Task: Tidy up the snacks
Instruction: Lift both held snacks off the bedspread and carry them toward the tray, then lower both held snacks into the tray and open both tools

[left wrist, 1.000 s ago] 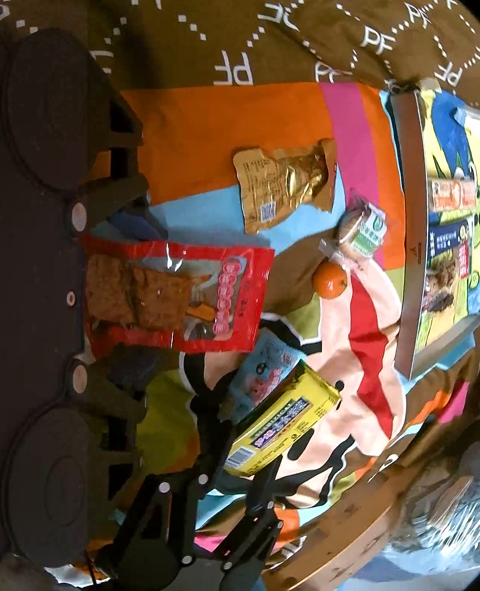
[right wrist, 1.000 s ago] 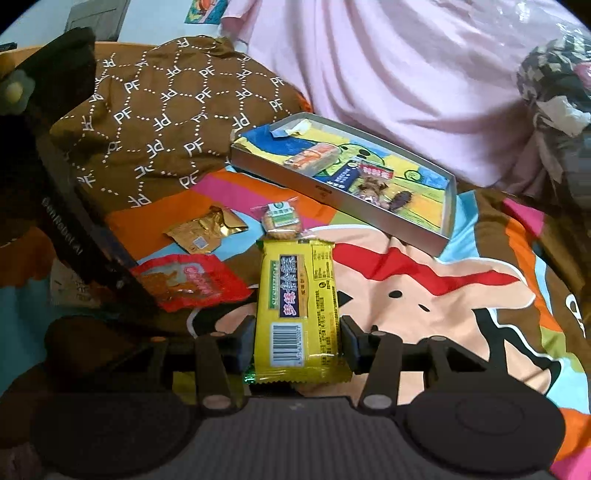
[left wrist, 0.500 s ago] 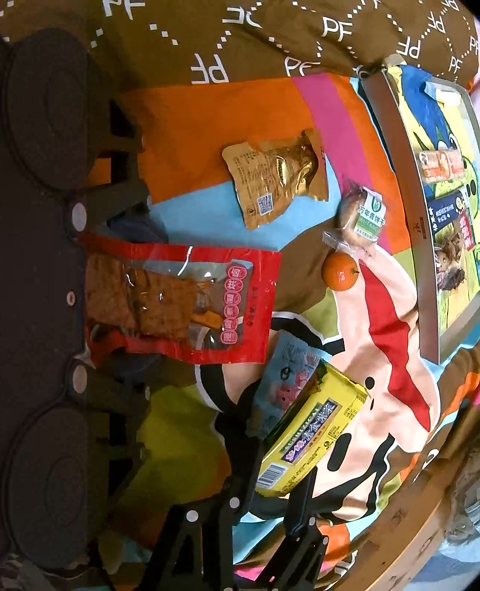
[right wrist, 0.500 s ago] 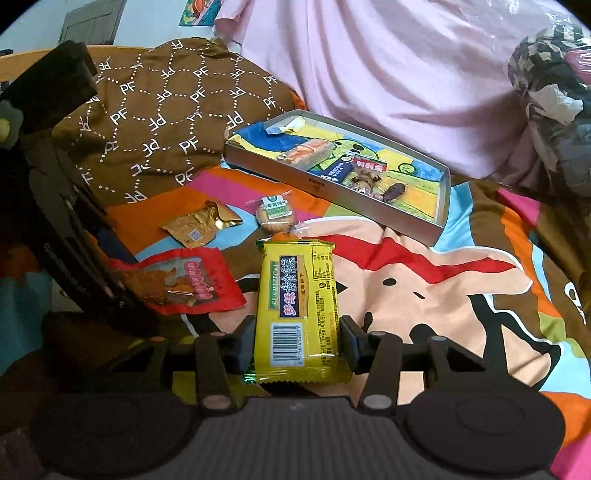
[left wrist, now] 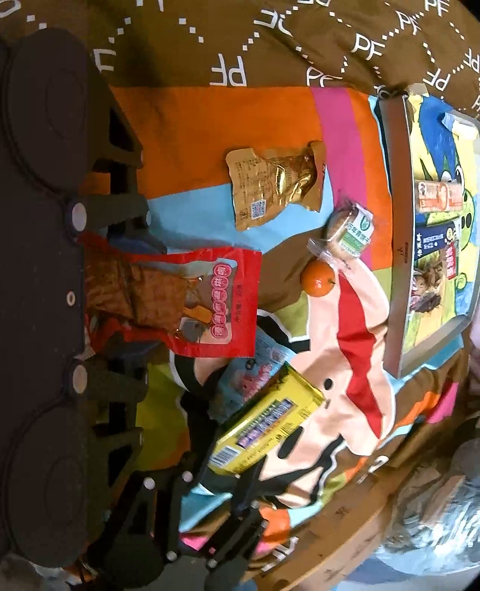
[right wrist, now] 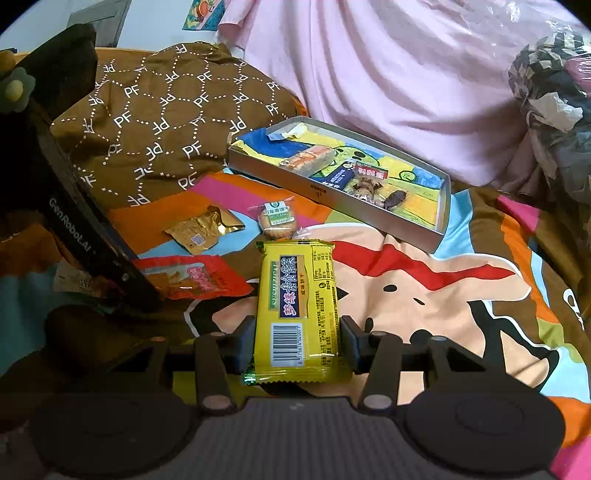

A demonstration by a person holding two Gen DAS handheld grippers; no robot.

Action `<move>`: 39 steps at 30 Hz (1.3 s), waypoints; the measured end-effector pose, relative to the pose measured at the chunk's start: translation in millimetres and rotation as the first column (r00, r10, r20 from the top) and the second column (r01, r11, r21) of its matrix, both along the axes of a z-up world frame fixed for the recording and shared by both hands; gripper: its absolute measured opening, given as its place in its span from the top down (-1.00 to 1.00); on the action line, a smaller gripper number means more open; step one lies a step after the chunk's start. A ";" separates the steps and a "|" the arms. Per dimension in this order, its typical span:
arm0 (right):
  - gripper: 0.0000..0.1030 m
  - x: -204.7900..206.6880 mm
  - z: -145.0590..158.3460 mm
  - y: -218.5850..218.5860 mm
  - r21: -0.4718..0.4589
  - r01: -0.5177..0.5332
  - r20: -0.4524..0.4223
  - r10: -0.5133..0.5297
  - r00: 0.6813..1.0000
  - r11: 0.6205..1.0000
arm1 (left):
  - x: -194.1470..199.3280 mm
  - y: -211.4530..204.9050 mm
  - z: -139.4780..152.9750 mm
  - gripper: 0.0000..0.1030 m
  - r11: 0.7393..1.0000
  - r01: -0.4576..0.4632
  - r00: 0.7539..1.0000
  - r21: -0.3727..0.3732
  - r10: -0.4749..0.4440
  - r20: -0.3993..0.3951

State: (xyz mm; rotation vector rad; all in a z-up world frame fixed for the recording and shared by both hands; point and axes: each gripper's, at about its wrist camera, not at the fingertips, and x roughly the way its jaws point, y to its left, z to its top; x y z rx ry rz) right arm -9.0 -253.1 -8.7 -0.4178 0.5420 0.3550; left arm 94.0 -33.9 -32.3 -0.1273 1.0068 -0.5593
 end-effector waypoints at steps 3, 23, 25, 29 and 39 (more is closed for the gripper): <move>-0.01 0.6 0.3 -0.8 0.004 0.005 0.002 -0.005 1.000 1.000 | -0.6 7.1 1.6 0.05 0.997 -0.007 1.000 -0.081 0.007 -0.004; -0.02 5.4 6.0 -9.9 0.038 0.051 0.044 -0.052 0.998 0.998 | -1.1 19.2 -4.2 0.04 0.949 -0.078 0.997 -0.306 0.077 -0.016; -0.02 6.0 7.7 -11.7 0.039 0.057 0.053 -0.059 0.997 0.998 | -1.8 21.4 -2.2 0.04 0.943 -0.087 0.996 -0.320 0.090 -0.004; -0.02 8.6 10.1 -15.9 0.042 0.076 0.069 -0.078 0.995 0.996 | -6.4 24.4 6.3 0.03 0.936 -0.093 0.992 -0.341 0.118 0.052; -0.02 53.2 24.9 -12.5 0.006 0.025 0.171 -0.026 0.985 1.000 | 30.9 30.3 42.0 0.03 0.899 -0.225 0.946 -0.375 0.294 0.137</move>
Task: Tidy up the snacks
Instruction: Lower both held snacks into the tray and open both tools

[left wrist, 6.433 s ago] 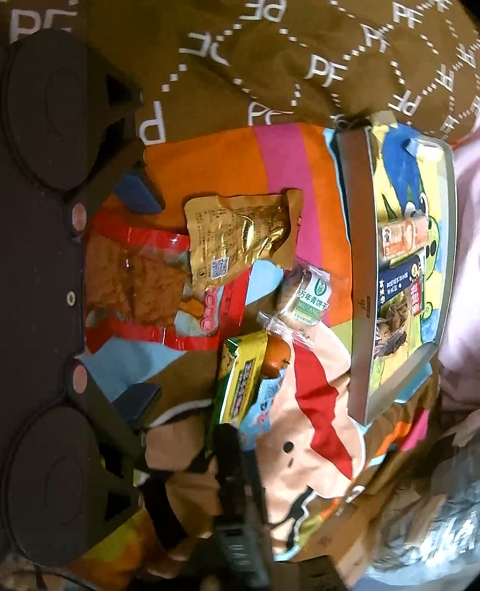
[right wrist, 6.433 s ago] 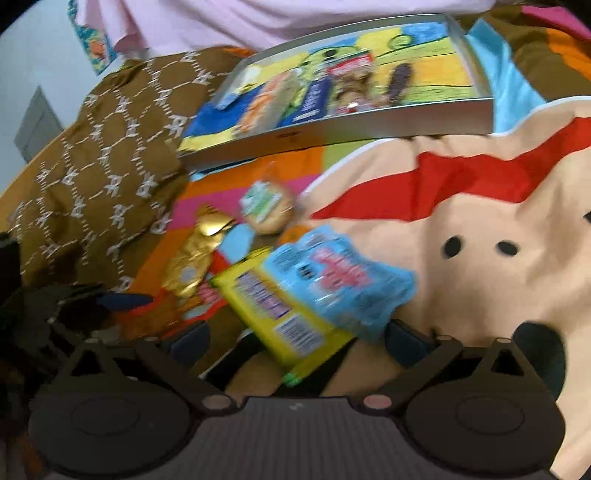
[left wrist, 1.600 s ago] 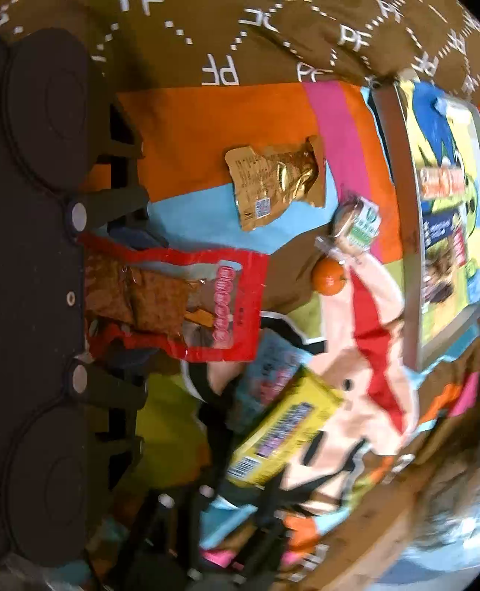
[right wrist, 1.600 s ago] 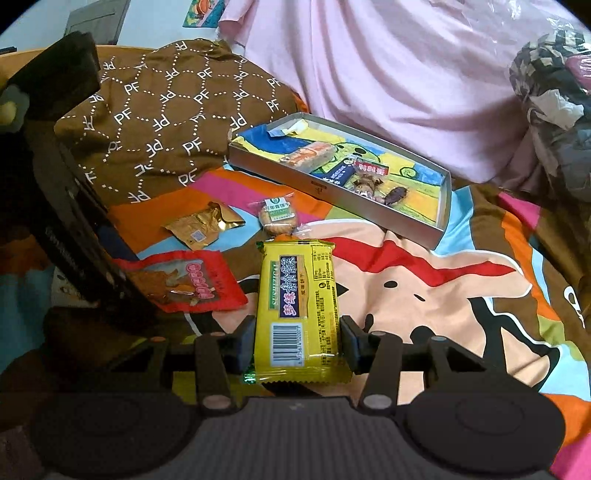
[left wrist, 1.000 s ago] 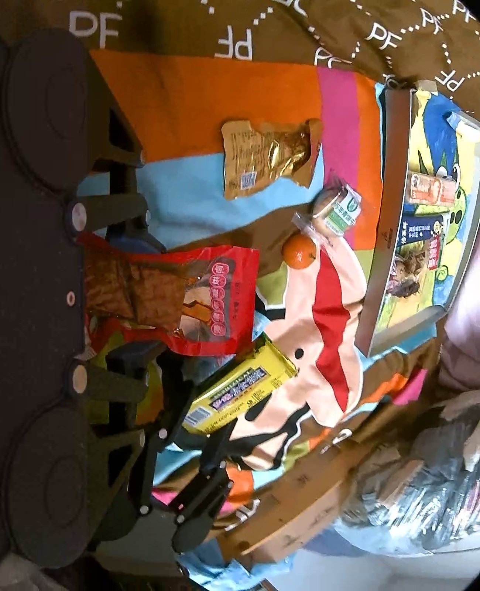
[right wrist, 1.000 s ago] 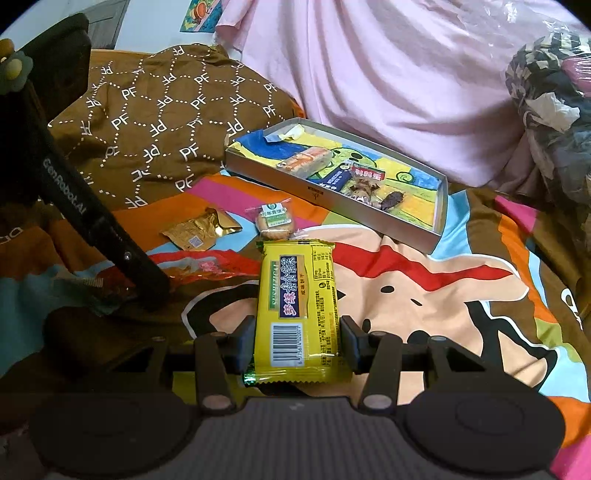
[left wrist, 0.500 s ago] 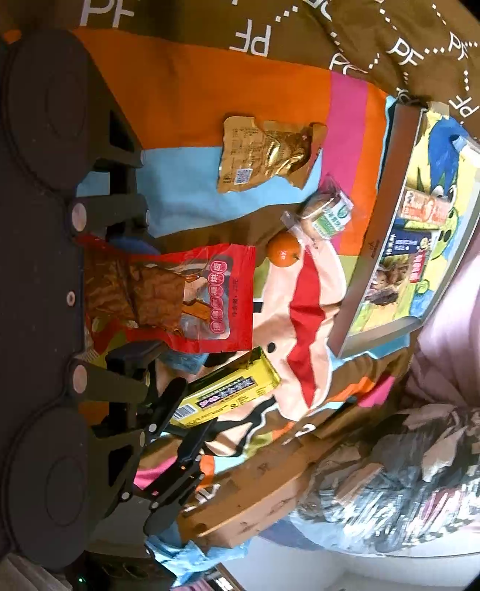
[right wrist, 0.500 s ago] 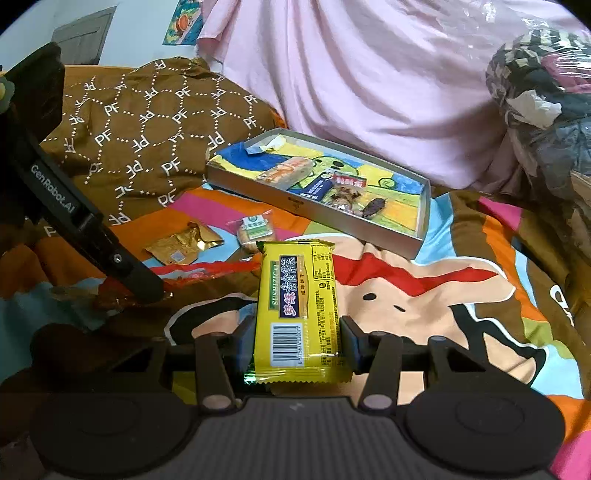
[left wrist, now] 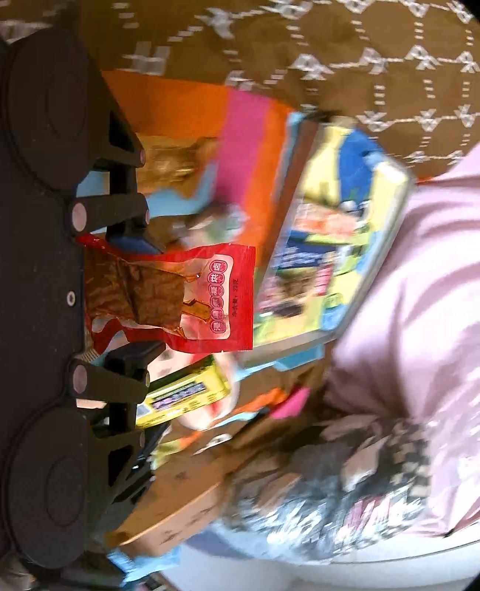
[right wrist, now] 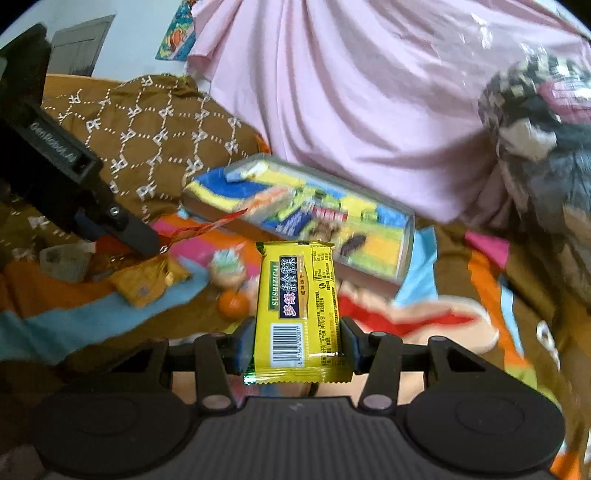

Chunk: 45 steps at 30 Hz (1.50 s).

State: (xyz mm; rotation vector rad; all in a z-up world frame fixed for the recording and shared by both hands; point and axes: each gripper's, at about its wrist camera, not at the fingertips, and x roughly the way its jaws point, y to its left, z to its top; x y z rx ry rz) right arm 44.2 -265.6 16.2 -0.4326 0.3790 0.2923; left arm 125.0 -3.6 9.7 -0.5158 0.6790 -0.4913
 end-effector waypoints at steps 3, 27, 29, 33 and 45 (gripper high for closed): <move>-0.02 30.1 9.0 3.7 -0.020 -0.035 0.044 0.036 0.998 0.999 | 30.2 -1.8 14.8 0.02 0.998 -0.066 0.997 -0.002 0.066 0.043; -0.02 218.1 -3.8 86.4 -0.073 -0.116 0.019 0.118 0.993 0.991 | 207.8 10.4 4.9 -0.02 0.908 -0.313 0.950 0.279 0.296 0.100; -0.02 219.7 -3.1 85.8 -0.060 -0.112 -0.005 0.112 0.994 0.992 | 208.3 7.4 1.2 -0.03 0.904 -0.314 0.950 0.291 0.299 0.094; -0.02 228.2 -1.1 82.2 -0.024 -0.108 -0.062 0.106 0.992 0.994 | 209.6 3.0 -0.5 -0.07 0.891 -0.331 0.943 0.310 0.319 0.090; -0.58 227.3 9.9 61.5 0.126 -0.081 -0.094 0.094 0.991 0.989 | 194.2 5.0 12.6 -0.67 0.871 -0.377 0.925 0.315 0.370 0.084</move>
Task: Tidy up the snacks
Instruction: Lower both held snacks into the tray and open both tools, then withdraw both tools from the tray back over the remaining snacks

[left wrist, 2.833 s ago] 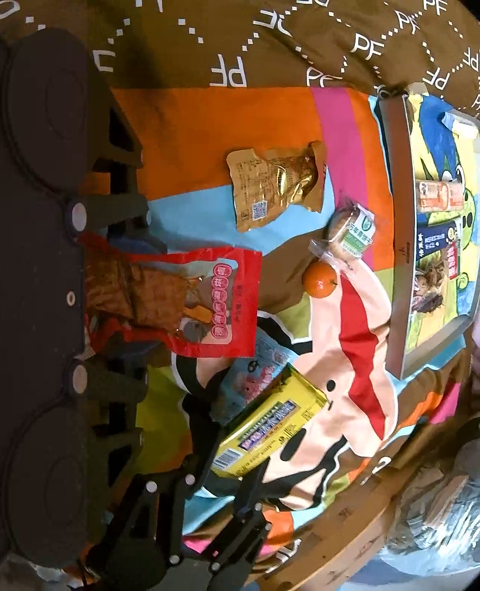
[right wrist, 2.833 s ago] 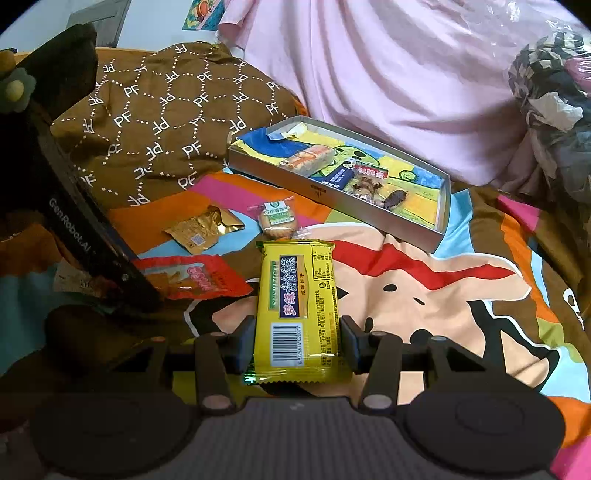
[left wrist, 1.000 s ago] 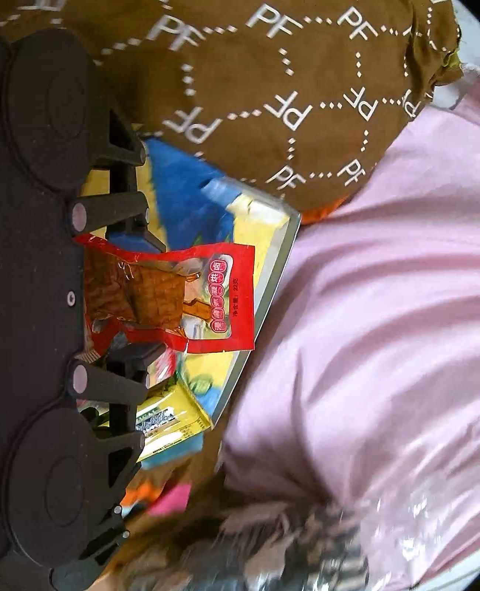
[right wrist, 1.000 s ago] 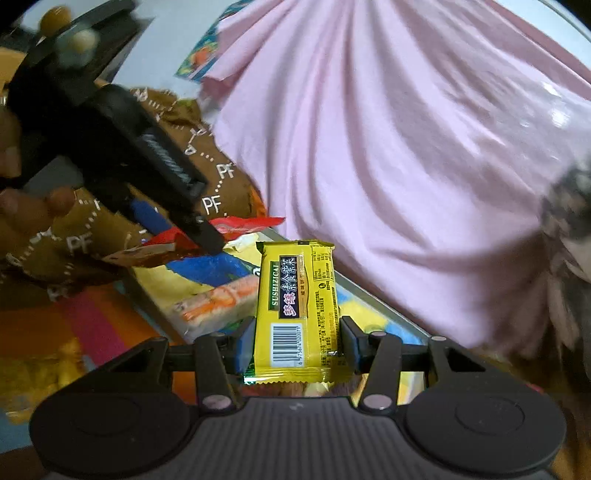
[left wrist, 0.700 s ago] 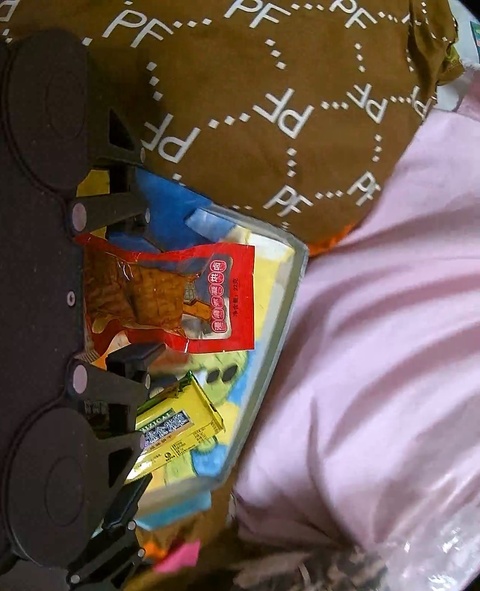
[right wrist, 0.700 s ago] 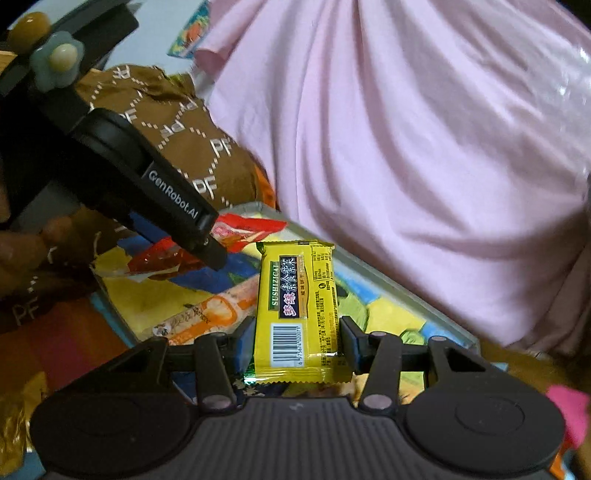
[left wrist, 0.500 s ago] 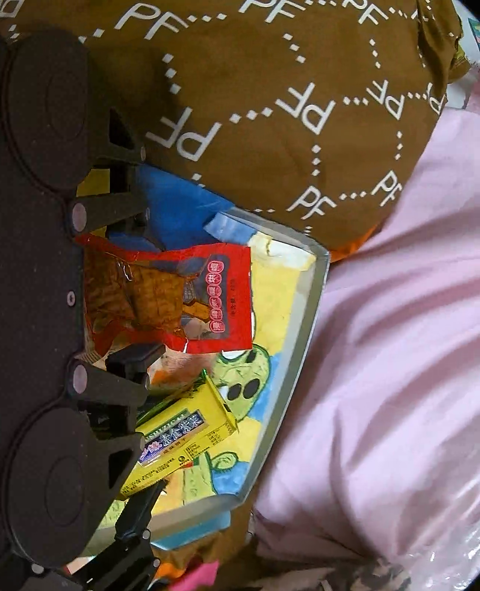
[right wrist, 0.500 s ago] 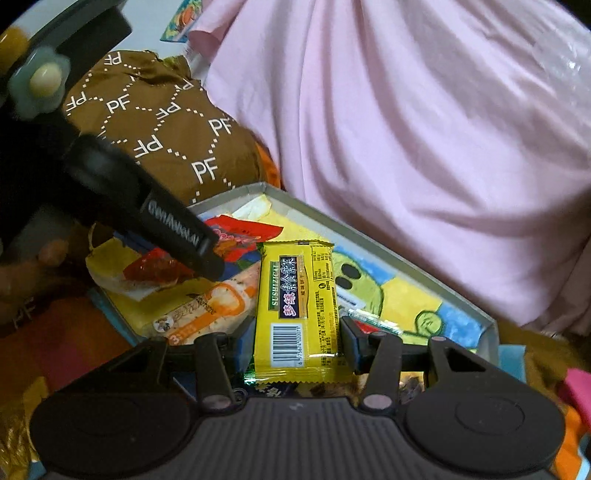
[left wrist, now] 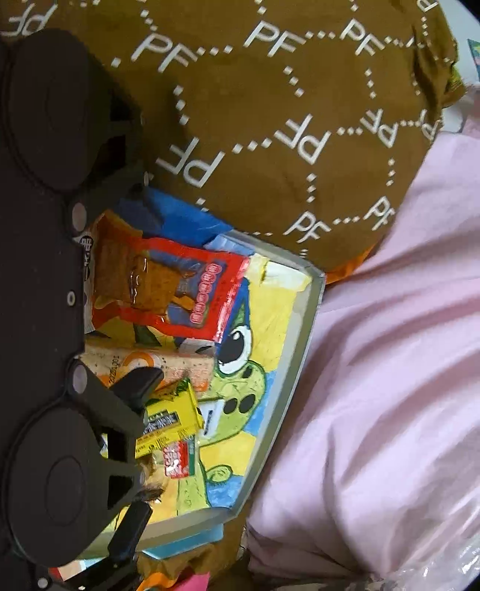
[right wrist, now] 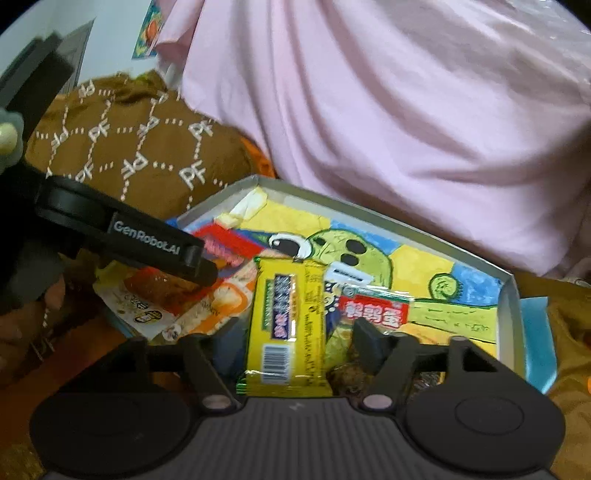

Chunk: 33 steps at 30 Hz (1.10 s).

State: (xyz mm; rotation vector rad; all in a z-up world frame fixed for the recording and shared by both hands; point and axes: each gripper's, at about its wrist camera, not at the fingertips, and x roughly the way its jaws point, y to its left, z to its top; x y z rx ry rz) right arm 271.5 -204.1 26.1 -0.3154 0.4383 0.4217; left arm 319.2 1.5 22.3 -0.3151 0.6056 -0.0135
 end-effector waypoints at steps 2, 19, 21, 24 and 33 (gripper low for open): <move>-0.63 -7.2 5.0 -8.0 0.039 0.006 0.012 -0.006 1.000 0.999 | -7.3 -0.6 6.0 -0.78 1.000 -0.004 1.000 0.003 0.004 0.014; -1.00 -116.1 51.4 -59.0 0.240 -0.021 0.175 -0.022 0.984 0.971 | -116.6 -22.7 37.6 -0.99 0.997 0.015 0.986 0.081 -0.028 0.166; -1.00 -128.4 53.1 -63.4 0.253 -0.015 0.175 -0.030 0.984 0.967 | -132.7 -23.3 37.7 -0.99 0.996 0.016 0.982 0.093 -0.033 0.183; -1.00 -146.9 52.6 -68.5 0.267 0.006 0.174 -0.055 0.983 0.964 | -155.3 -21.4 34.9 -0.99 0.995 0.011 0.982 0.096 -0.029 0.186; -1.00 -191.6 32.4 -75.7 0.288 0.064 0.101 -0.096 0.990 0.955 | -216.4 -11.8 12.2 -0.99 0.983 0.013 0.991 0.182 -0.037 0.132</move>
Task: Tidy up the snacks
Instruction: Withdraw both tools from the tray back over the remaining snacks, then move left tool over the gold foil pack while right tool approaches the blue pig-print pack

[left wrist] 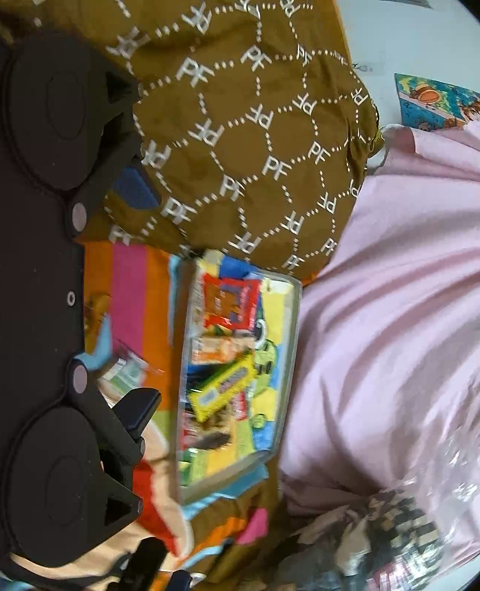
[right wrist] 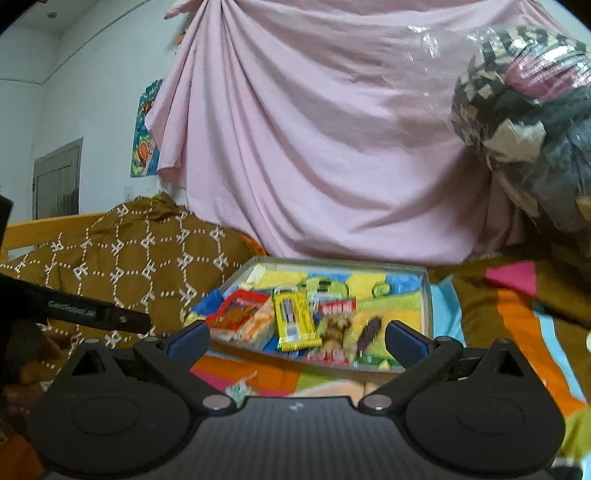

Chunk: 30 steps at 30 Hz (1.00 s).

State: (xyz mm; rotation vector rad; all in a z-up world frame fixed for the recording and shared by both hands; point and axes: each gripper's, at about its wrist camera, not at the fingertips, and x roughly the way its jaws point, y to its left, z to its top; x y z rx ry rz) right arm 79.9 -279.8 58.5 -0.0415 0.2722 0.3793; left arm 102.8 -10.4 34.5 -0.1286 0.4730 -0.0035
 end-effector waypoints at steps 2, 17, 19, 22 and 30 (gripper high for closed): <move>-1.00 -4.3 -6.0 -0.1 0.024 0.010 -0.050 -0.008 0.999 1.000 | -11.1 0.4 -4.5 -0.99 1.000 -0.003 1.000 0.016 0.003 -0.015; -1.00 -47.5 -46.0 12.8 -0.094 0.034 -0.220 -0.054 0.974 0.995 | -44.9 -4.9 -45.3 -0.99 0.996 0.077 0.994 0.039 -0.073 -0.083; -1.00 -51.3 -54.2 15.0 -0.119 0.033 -0.244 -0.062 0.968 0.992 | -42.8 -6.5 -48.4 -0.99 0.995 0.094 0.991 0.038 -0.090 -0.094; -1.00 -53.6 -63.7 17.6 -0.144 0.027 -0.277 -0.066 0.959 0.989 | -38.2 -8.7 -53.5 -0.99 0.992 0.121 0.986 0.039 -0.115 -0.122; -1.00 -47.8 -71.3 17.9 -0.157 0.036 -0.318 -0.085 0.944 0.987 | -25.4 -7.1 -66.1 -0.99 0.994 0.111 0.972 0.013 -0.105 -0.210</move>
